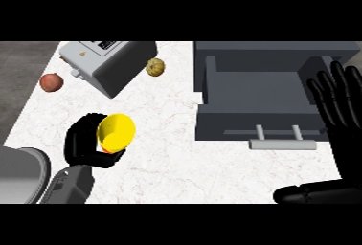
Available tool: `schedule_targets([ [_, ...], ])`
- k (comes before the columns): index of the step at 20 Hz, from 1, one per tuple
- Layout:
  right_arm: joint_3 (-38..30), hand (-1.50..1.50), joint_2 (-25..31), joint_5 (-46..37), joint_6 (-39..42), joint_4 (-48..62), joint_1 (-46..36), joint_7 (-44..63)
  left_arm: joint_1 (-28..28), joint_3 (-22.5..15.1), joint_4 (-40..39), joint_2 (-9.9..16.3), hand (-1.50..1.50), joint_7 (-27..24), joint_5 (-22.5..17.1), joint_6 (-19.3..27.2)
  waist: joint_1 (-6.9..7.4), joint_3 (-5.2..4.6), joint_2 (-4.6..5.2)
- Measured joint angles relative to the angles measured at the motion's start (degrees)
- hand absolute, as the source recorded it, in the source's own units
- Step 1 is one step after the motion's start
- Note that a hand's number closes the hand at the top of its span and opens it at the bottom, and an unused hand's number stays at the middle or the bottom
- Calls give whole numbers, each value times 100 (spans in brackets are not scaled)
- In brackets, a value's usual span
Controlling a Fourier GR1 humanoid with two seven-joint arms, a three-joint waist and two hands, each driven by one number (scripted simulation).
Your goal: Pick up the cup, place it into the drawer and close the drawer
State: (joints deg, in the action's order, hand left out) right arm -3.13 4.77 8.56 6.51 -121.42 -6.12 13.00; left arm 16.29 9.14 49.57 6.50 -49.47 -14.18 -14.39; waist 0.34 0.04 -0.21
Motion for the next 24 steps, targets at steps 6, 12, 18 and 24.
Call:
schedule_targets([
  [6,-36,-150,-5,53,4,-43,83,26,-67,-420,1564,-210,150,1119,-121,181,4,1,-3],
  [12,-105,-150,15,63,53,0,144,-94,233,-706,2745,-452,150,2295,-289,758,-17,-1,4],
  [18,-233,-150,85,145,137,158,89,-206,983,-952,3261,-570,150,3195,-176,1523,-41,-2,12],
  [24,-196,-150,76,98,150,230,57,-266,1945,-1113,3112,-616,150,3779,48,2127,-66,-2,20],
])
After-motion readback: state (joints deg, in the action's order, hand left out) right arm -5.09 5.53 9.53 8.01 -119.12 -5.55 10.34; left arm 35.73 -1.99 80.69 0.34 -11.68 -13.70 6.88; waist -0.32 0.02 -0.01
